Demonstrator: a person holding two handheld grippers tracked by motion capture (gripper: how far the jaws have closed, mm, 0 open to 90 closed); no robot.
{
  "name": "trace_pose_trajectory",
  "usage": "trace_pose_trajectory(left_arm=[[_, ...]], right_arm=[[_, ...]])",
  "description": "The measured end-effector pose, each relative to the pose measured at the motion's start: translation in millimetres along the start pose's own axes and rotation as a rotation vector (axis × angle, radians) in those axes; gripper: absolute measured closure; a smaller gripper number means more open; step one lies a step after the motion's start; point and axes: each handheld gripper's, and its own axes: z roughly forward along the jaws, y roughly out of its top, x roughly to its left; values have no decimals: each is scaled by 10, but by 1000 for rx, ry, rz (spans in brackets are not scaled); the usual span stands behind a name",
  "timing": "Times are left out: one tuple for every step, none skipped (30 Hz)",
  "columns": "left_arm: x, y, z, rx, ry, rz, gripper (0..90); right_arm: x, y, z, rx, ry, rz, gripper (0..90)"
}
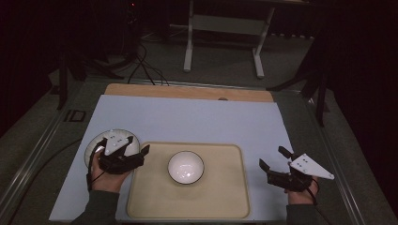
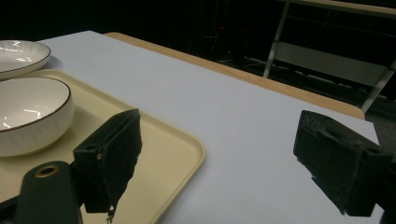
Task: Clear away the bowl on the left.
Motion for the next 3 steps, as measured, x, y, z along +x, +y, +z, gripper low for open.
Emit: trace_pose_trajectory(left_arm=[[33,-8,-20,-5,8,-10,340],[67,-14,-41,-7,13,-21,339],[94,-19,-55,-9,17,-27,340]], right_arm=[[0,0,0,0,0,1,148],[0,0,0,0,0,1,148],[0,0,0,0,0,1,148]])
